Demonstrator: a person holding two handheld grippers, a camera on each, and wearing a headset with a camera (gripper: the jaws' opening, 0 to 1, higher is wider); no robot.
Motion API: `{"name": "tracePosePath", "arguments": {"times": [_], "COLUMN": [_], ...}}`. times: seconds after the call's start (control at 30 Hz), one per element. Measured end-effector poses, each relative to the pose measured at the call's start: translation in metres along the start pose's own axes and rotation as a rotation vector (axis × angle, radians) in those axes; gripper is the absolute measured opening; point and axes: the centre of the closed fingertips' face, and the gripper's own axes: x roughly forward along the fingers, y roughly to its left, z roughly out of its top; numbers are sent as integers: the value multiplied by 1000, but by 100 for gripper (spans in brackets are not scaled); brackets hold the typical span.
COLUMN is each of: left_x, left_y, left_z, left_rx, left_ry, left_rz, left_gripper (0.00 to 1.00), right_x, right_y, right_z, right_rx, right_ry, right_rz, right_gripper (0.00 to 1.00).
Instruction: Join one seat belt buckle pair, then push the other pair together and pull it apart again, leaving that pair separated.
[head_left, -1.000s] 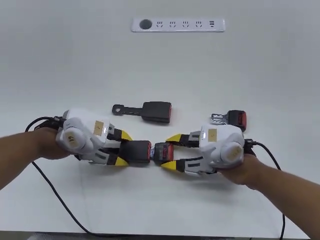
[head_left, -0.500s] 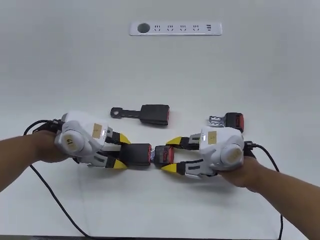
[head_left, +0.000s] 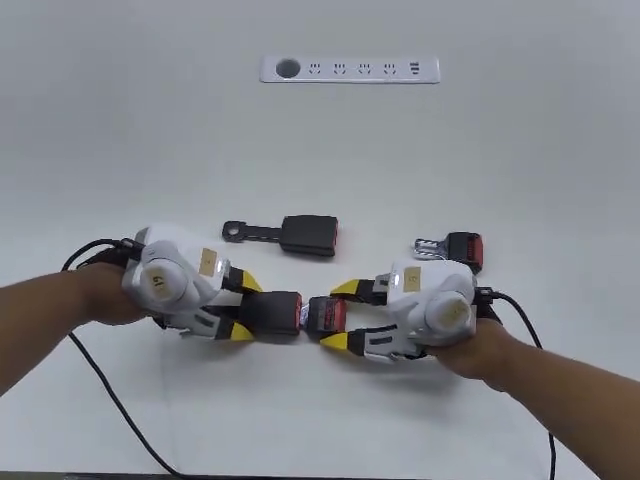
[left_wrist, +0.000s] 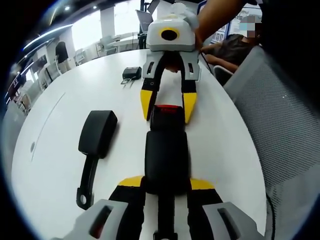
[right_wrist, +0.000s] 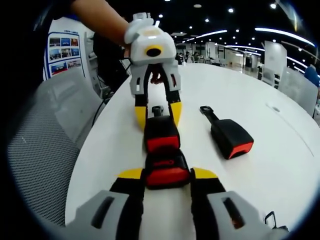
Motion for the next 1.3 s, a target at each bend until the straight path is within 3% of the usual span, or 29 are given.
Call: {"name": "tracePosePath", "arguments": {"times": [0.03,0.07,0.1,0.13,0.17,0.2,0.27,0.37,0.43,0.6,0.7,0.77,0.9,1.1,1.3], "left_x": [0,0,0,-2,-3,-7,-11,-16,-22,-35,-46,-51,-61,-66,-73], "left_y": [-2,-1,-1,-1,-1,2,1,-2,-1,6,17,27,34,42,64], "left_z": [4,7,11,10,11,16,18,24,29,38,38,36,40,43,53], "left_rx": [-16,-48,-79,-145,-167,-162,-170,-174,-183,-178,-183,-201,-192,-184,-159], "left_ry": [-13,-33,-54,-44,-45,-66,-76,-86,-97,-123,-119,-145,-143,-142,-153], "left_rz": [-10,1,4,6,10,35,48,56,74,106,147,167,190,192,205], "left_gripper": [37,44,53,56,57,57,61,69,70,76,76,76,77,77,78], "right_x": [-1,0,-1,-3,-5,-10,-15,-26,-36,-61,-76,-86,-106,-124,-141], "right_y": [3,7,9,8,7,2,1,-3,-4,-14,-19,-24,-38,-61,-83], "right_z": [-4,2,2,3,3,2,8,11,16,11,6,1,-7,-18,-27], "right_rx": [15,13,52,57,59,94,158,142,136,154,157,166,186,197,210], "right_ry": [25,-8,-7,-11,-11,-7,-46,-40,-64,-70,-71,-66,-67,-51,-34], "right_rz": [-1,18,16,8,0,-32,-45,-78,-96,-142,-164,-168,-195,-224,-231], "right_gripper": [45,53,60,65,65,65,72,78,81,81,81,82,82,82,82]}}
